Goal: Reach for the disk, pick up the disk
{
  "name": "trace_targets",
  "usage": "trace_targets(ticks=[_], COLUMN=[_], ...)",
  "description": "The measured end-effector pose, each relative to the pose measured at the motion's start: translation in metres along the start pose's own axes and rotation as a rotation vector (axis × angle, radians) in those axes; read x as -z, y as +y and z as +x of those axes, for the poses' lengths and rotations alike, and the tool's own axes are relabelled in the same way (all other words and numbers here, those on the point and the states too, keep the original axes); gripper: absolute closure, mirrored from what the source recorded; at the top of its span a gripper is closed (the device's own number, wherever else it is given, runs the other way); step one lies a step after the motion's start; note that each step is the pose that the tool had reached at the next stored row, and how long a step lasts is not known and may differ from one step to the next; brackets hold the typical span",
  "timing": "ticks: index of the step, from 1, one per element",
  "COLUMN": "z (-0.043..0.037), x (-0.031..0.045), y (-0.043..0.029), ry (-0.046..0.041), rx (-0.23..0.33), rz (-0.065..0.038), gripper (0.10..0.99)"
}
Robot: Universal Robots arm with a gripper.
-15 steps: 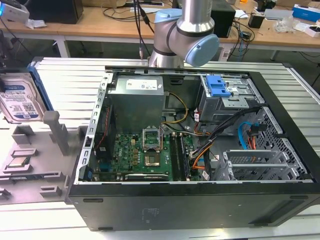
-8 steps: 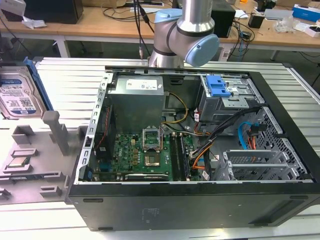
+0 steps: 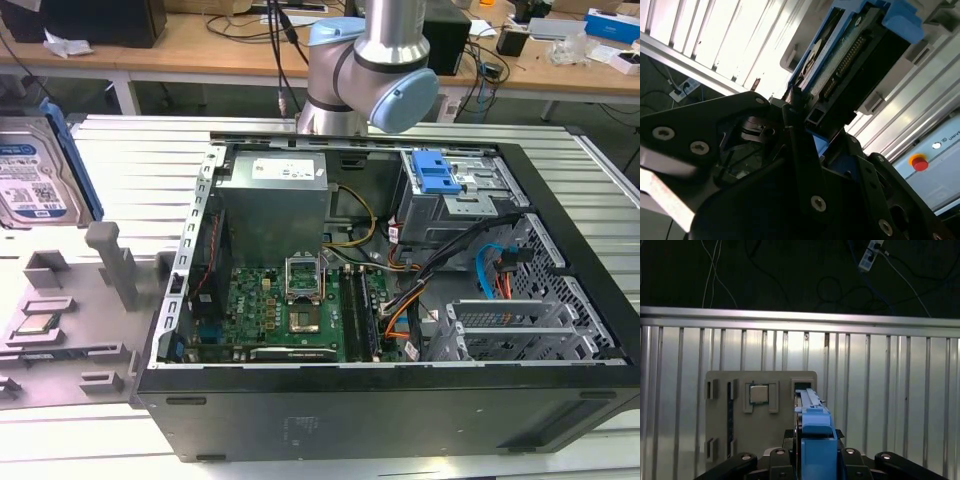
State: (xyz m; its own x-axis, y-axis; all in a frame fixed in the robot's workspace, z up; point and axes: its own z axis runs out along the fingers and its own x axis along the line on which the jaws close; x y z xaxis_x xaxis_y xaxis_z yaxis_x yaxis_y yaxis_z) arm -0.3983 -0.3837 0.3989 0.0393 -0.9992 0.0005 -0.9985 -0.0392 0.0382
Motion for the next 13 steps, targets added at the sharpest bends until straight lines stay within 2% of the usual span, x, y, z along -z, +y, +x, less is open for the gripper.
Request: trace_targets(ticks=[13], z=[-0.0003], x=[0.0258], y=[0.0009], ry=[0.0001], rx=[0.0], rz=[0.0], gripper=[0.722])
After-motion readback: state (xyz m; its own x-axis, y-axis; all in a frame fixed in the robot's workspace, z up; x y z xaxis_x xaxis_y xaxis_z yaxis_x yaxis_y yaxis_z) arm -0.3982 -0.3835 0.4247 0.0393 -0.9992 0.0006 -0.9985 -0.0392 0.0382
